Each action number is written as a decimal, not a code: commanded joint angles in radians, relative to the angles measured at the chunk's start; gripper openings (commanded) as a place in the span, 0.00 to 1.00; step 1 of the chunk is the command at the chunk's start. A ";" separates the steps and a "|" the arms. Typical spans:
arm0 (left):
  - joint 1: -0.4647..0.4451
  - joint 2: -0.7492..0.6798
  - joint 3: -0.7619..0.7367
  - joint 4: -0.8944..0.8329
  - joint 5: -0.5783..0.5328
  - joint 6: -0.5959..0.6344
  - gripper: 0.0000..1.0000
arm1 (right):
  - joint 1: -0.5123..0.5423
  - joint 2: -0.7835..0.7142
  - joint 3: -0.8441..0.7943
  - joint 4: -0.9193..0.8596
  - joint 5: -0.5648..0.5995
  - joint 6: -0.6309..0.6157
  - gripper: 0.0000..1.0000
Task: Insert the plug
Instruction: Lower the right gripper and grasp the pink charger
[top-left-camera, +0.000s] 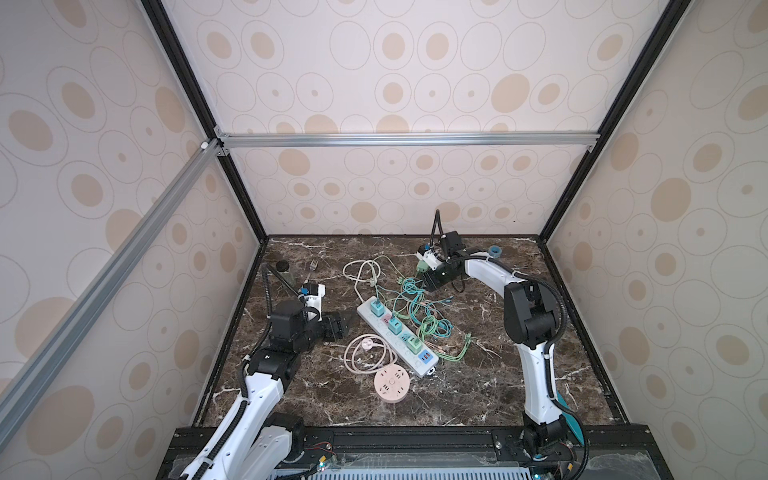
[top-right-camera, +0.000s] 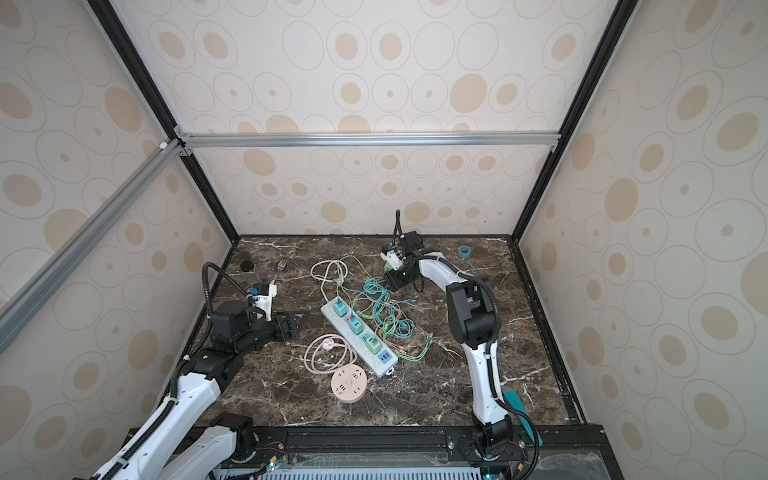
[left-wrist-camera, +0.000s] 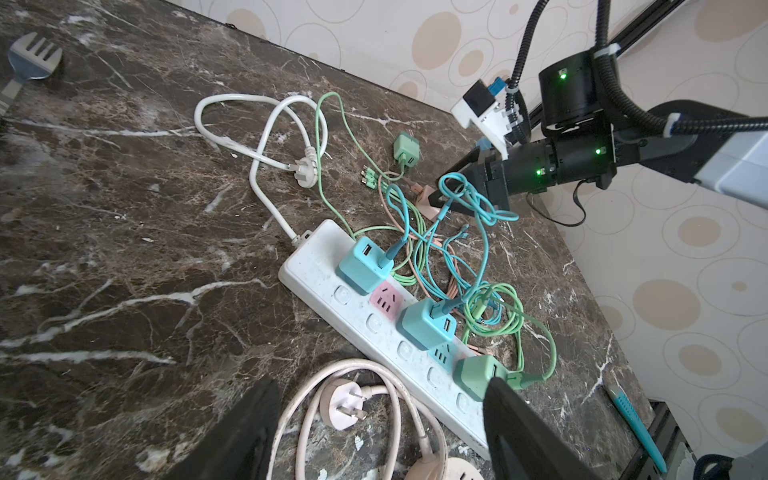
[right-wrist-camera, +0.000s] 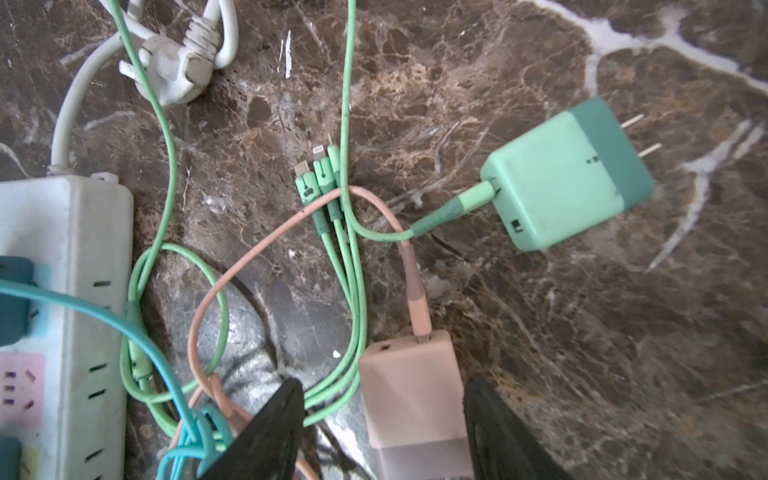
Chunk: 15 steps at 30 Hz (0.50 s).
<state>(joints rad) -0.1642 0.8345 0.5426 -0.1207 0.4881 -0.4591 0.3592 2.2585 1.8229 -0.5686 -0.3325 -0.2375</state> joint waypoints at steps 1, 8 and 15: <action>0.006 -0.019 0.001 0.008 0.008 0.003 0.77 | 0.011 0.035 0.047 -0.070 0.021 -0.016 0.64; 0.005 -0.023 0.000 0.011 0.010 0.003 0.77 | 0.021 0.070 0.102 -0.132 0.099 -0.009 0.64; 0.005 -0.024 0.000 0.012 0.011 0.004 0.77 | 0.044 0.100 0.147 -0.188 0.174 -0.044 0.64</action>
<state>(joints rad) -0.1646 0.8253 0.5426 -0.1207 0.4896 -0.4591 0.3855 2.3241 1.9385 -0.6830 -0.2024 -0.2440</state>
